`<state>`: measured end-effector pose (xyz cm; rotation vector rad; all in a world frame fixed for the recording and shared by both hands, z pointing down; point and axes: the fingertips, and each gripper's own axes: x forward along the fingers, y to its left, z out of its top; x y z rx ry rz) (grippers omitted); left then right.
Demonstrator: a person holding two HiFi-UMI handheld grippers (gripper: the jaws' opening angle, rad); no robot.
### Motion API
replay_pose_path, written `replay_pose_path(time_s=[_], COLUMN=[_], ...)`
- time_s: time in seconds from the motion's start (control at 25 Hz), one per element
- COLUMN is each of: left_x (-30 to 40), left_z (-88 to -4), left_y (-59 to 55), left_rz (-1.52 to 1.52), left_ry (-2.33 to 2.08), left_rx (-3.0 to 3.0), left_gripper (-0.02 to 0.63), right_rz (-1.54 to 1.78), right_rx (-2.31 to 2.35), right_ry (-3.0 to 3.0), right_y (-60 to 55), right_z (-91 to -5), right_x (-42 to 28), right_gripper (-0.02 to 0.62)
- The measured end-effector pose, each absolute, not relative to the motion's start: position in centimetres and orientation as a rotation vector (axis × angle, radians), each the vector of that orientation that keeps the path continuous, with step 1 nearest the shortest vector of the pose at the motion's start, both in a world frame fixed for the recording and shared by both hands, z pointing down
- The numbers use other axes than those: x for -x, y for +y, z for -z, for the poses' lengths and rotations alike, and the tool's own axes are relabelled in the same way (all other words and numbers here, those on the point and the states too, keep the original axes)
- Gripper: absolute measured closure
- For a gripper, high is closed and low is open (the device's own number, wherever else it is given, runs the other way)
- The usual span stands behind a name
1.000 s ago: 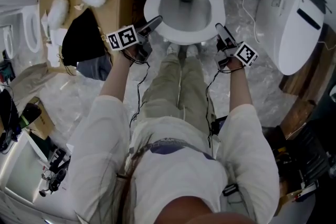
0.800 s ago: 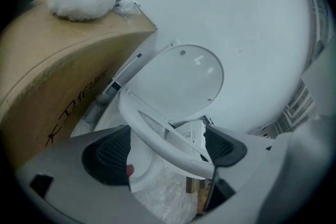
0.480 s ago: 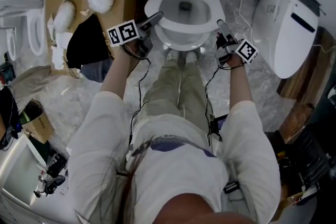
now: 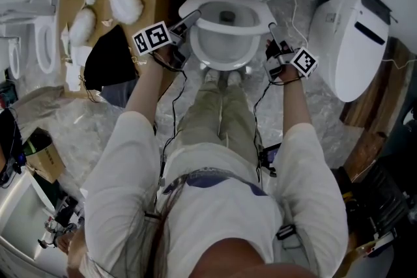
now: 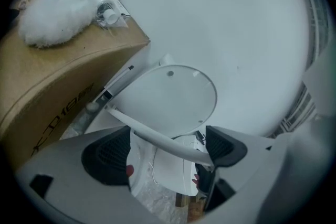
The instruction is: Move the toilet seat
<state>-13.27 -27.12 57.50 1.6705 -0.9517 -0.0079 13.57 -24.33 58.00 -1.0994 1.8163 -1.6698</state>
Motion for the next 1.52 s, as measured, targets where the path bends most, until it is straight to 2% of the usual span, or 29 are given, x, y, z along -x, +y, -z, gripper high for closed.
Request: replay_pose_path(time_s=[1.52], left_x=[13.4], left_z=[-54.7], left_y=[-39.3], left_rz=[0.306], left_ry=[-1.052], left_rx=[-1.500], left_gripper=[0.164], right_rz=[1.558], right_rx=[1.098], right_ry=[1.681], right_y=[-34.8], right_z=[-55.0], right_x=[-15.4], right_gripper=[0.103])
